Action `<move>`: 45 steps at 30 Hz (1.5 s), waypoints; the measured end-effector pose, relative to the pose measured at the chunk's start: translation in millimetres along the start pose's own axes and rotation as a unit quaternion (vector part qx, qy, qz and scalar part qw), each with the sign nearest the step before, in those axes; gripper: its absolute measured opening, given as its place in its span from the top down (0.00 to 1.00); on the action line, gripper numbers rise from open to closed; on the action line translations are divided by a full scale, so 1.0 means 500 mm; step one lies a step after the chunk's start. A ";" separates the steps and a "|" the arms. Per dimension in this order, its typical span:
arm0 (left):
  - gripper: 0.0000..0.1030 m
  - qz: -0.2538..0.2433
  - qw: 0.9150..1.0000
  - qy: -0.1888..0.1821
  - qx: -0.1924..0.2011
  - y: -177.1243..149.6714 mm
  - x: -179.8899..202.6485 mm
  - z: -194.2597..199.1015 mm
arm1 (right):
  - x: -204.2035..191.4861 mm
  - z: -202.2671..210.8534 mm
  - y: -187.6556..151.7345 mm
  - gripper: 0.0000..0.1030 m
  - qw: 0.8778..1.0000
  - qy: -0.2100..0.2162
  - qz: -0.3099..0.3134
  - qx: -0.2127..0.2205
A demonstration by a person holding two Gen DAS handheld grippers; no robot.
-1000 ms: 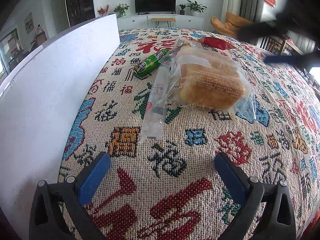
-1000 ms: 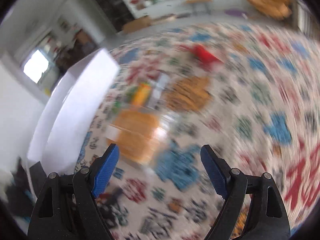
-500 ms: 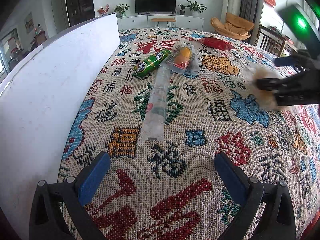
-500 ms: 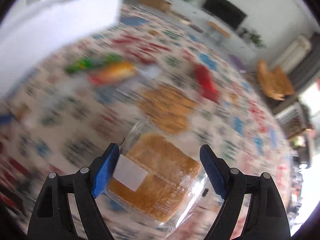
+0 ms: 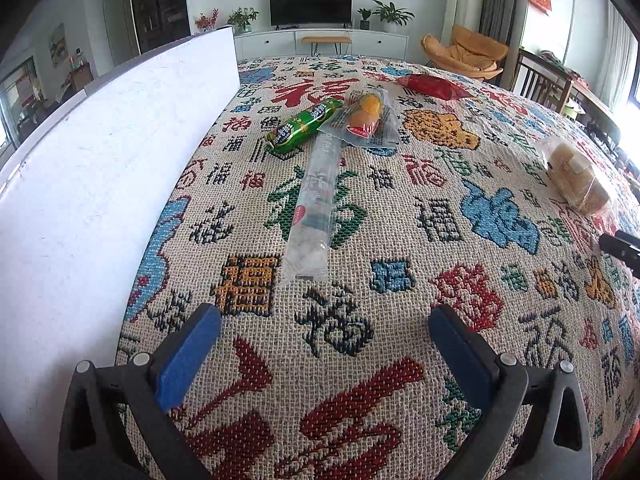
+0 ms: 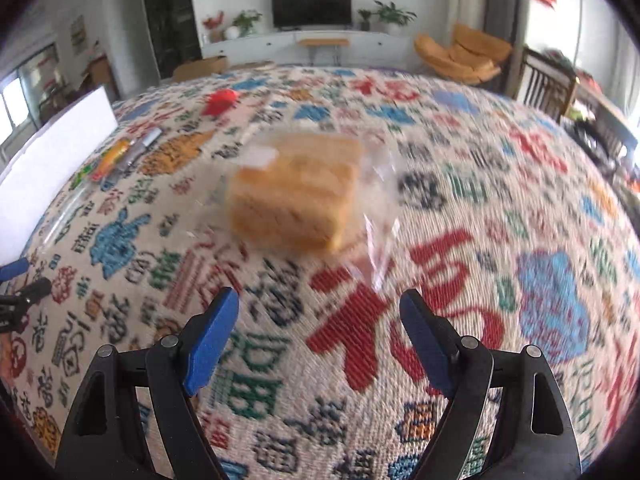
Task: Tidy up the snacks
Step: 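Move the open right tool toward the square wrapped cake, then grasp the clear ice-pop tube with left tool while right tool grasps the wrapped cake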
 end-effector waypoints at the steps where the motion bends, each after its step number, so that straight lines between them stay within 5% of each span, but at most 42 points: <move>1: 0.00 0.000 1.000 0.000 0.000 0.000 -0.001 0.000 | 0.007 -0.006 -0.004 0.17 1.000 0.002 -0.007 -0.009; 13: 0.00 0.000 1.000 0.003 -0.004 0.005 0.006 -0.001 | 0.000 -0.025 0.001 0.15 1.000 -0.015 0.017 -0.017; 17: 0.02 0.002 0.998 -0.014 -0.056 0.038 -0.003 -0.020 | 0.004 -0.027 0.002 0.15 1.000 -0.013 0.015 -0.017; 19: 0.22 0.009 0.998 -0.024 -0.065 0.076 -0.007 -0.028 | 0.004 -0.027 0.002 0.15 1.000 -0.013 0.016 -0.017; 23: 0.41 0.017 0.997 -0.016 -0.072 0.156 -0.007 -0.056 | 0.005 -0.028 0.002 0.15 1.000 -0.012 0.015 -0.017; 25: 0.74 0.011 0.996 -0.010 -0.090 0.174 -0.002 -0.081 | 0.005 -0.028 0.002 0.15 1.000 -0.012 0.015 -0.017; 28: 0.82 0.007 0.996 -0.012 -0.091 0.170 -0.002 -0.089 | 0.005 -0.027 0.002 0.15 1.000 -0.012 0.015 -0.017; 38: 0.81 0.020 0.995 -0.063 -0.079 0.011 0.004 0.035 | 0.005 -0.027 0.002 0.15 1.000 -0.012 0.015 -0.016; 39: 0.77 0.019 0.996 -0.061 -0.068 0.005 0.006 0.039 | 0.005 -0.028 0.002 0.15 1.000 -0.012 0.015 -0.016; 43: 0.24 0.011 0.997 -0.058 -0.040 0.011 0.017 0.026 | 0.006 -0.028 0.002 0.15 1.000 -0.012 0.015 -0.016; 45: 0.23 0.007 0.999 -0.042 -0.026 0.017 0.017 0.012 | 0.005 -0.028 0.002 0.15 1.000 -0.011 0.015 -0.016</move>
Point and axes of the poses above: each gripper's, at about its wrist camera, not at the fingertips, and z roughly against the way its jaws point, x to its right, y to its top, the point moved 3 cm from there along -z, roughly the way its jaws point
